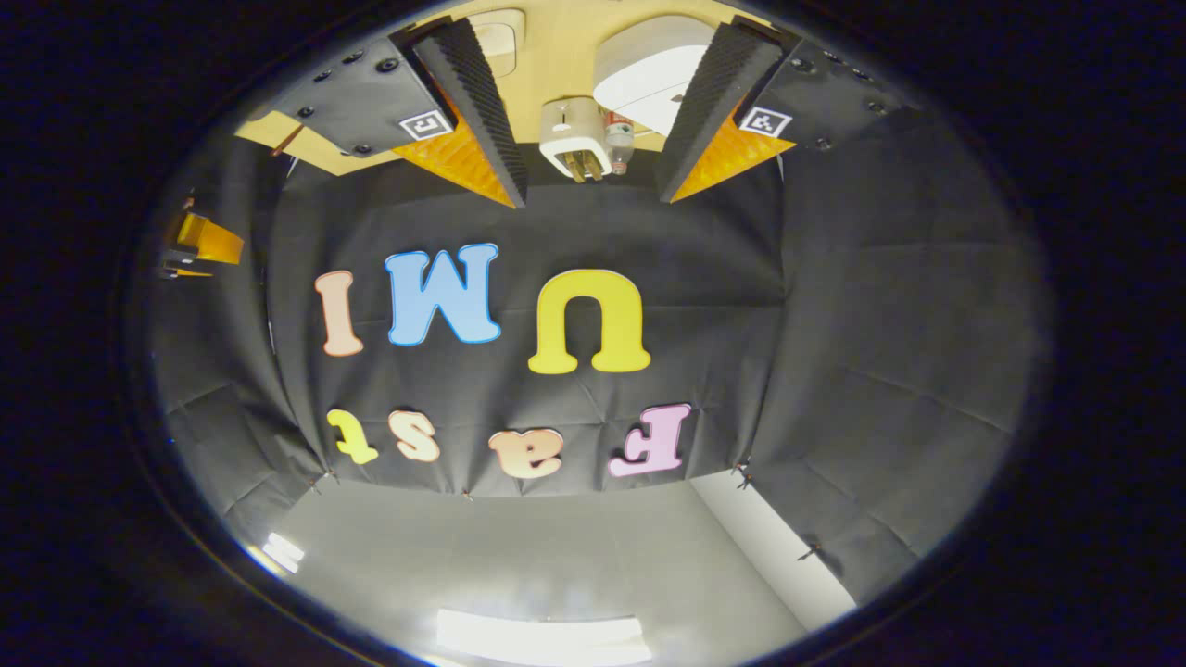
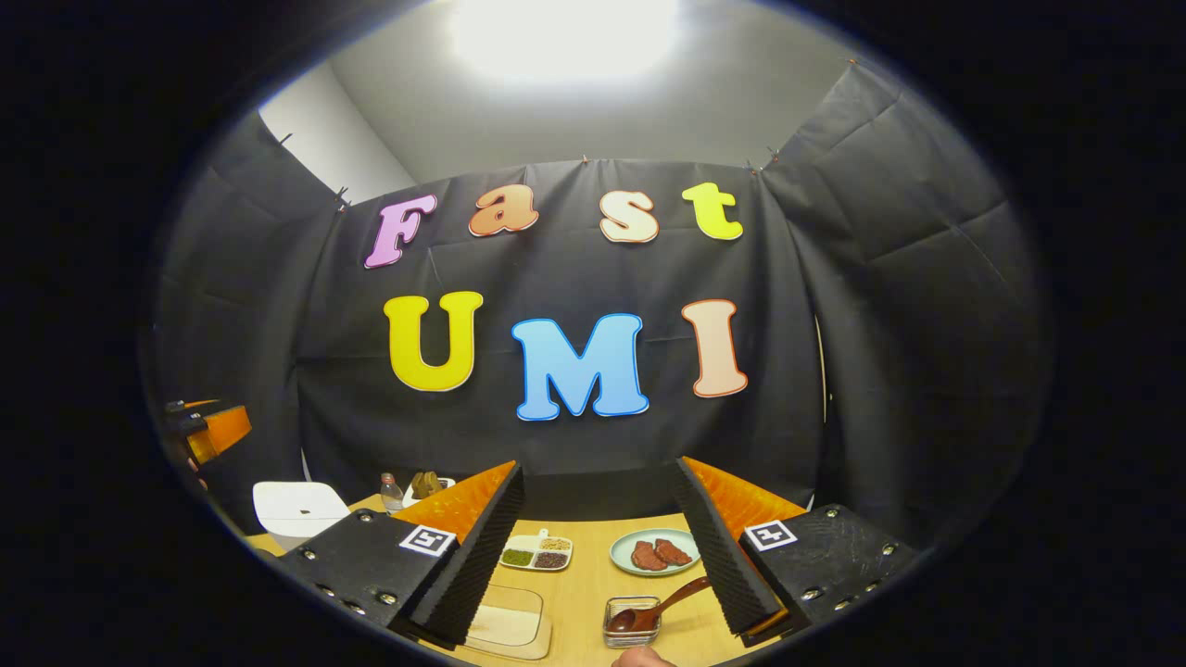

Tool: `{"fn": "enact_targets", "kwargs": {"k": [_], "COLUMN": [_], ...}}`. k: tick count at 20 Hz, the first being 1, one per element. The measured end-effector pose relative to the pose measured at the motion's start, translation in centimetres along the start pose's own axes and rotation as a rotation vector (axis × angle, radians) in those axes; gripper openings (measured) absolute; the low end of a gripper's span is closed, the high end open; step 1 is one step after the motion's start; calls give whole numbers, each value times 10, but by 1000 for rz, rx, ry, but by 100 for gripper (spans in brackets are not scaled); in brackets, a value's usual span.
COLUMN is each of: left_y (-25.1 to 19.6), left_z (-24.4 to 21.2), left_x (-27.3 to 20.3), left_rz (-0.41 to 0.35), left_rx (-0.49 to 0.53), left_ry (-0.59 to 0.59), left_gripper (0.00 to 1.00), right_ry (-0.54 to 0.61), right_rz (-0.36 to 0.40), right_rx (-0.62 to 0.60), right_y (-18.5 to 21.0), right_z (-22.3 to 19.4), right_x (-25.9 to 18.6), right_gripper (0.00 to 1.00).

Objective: Close the left gripper, press the button to open the rice cooker; take a wooden spoon from the chopstick holder with the right hand, scoop a spoonful of rice and pour it into the rice cooker, then put the wooden spoon back into the chopstick holder.

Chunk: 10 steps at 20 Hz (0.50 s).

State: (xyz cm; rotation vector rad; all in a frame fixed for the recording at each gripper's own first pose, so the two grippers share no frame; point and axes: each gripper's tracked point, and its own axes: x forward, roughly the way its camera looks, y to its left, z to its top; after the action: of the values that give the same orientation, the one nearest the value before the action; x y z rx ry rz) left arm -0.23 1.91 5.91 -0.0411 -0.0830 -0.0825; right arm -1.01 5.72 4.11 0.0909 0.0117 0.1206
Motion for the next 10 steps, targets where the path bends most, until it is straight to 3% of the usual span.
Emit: {"fn": "enact_targets", "kwargs": {"k": [4,10], "left_y": [-17,-19], "left_z": [10,6], "left_x": [-6,3], "left_rz": [-28,-22], "left_rx": [43,3], "left_ry": [-35,-10], "left_gripper": [99,97], "right_ry": [-26,-43], "right_rz": [0,18], "right_rx": [-17,-53], "right_y": [3,12], "right_z": [3,7], "right_x": [-3,-8], "right_gripper": [97,98]}}
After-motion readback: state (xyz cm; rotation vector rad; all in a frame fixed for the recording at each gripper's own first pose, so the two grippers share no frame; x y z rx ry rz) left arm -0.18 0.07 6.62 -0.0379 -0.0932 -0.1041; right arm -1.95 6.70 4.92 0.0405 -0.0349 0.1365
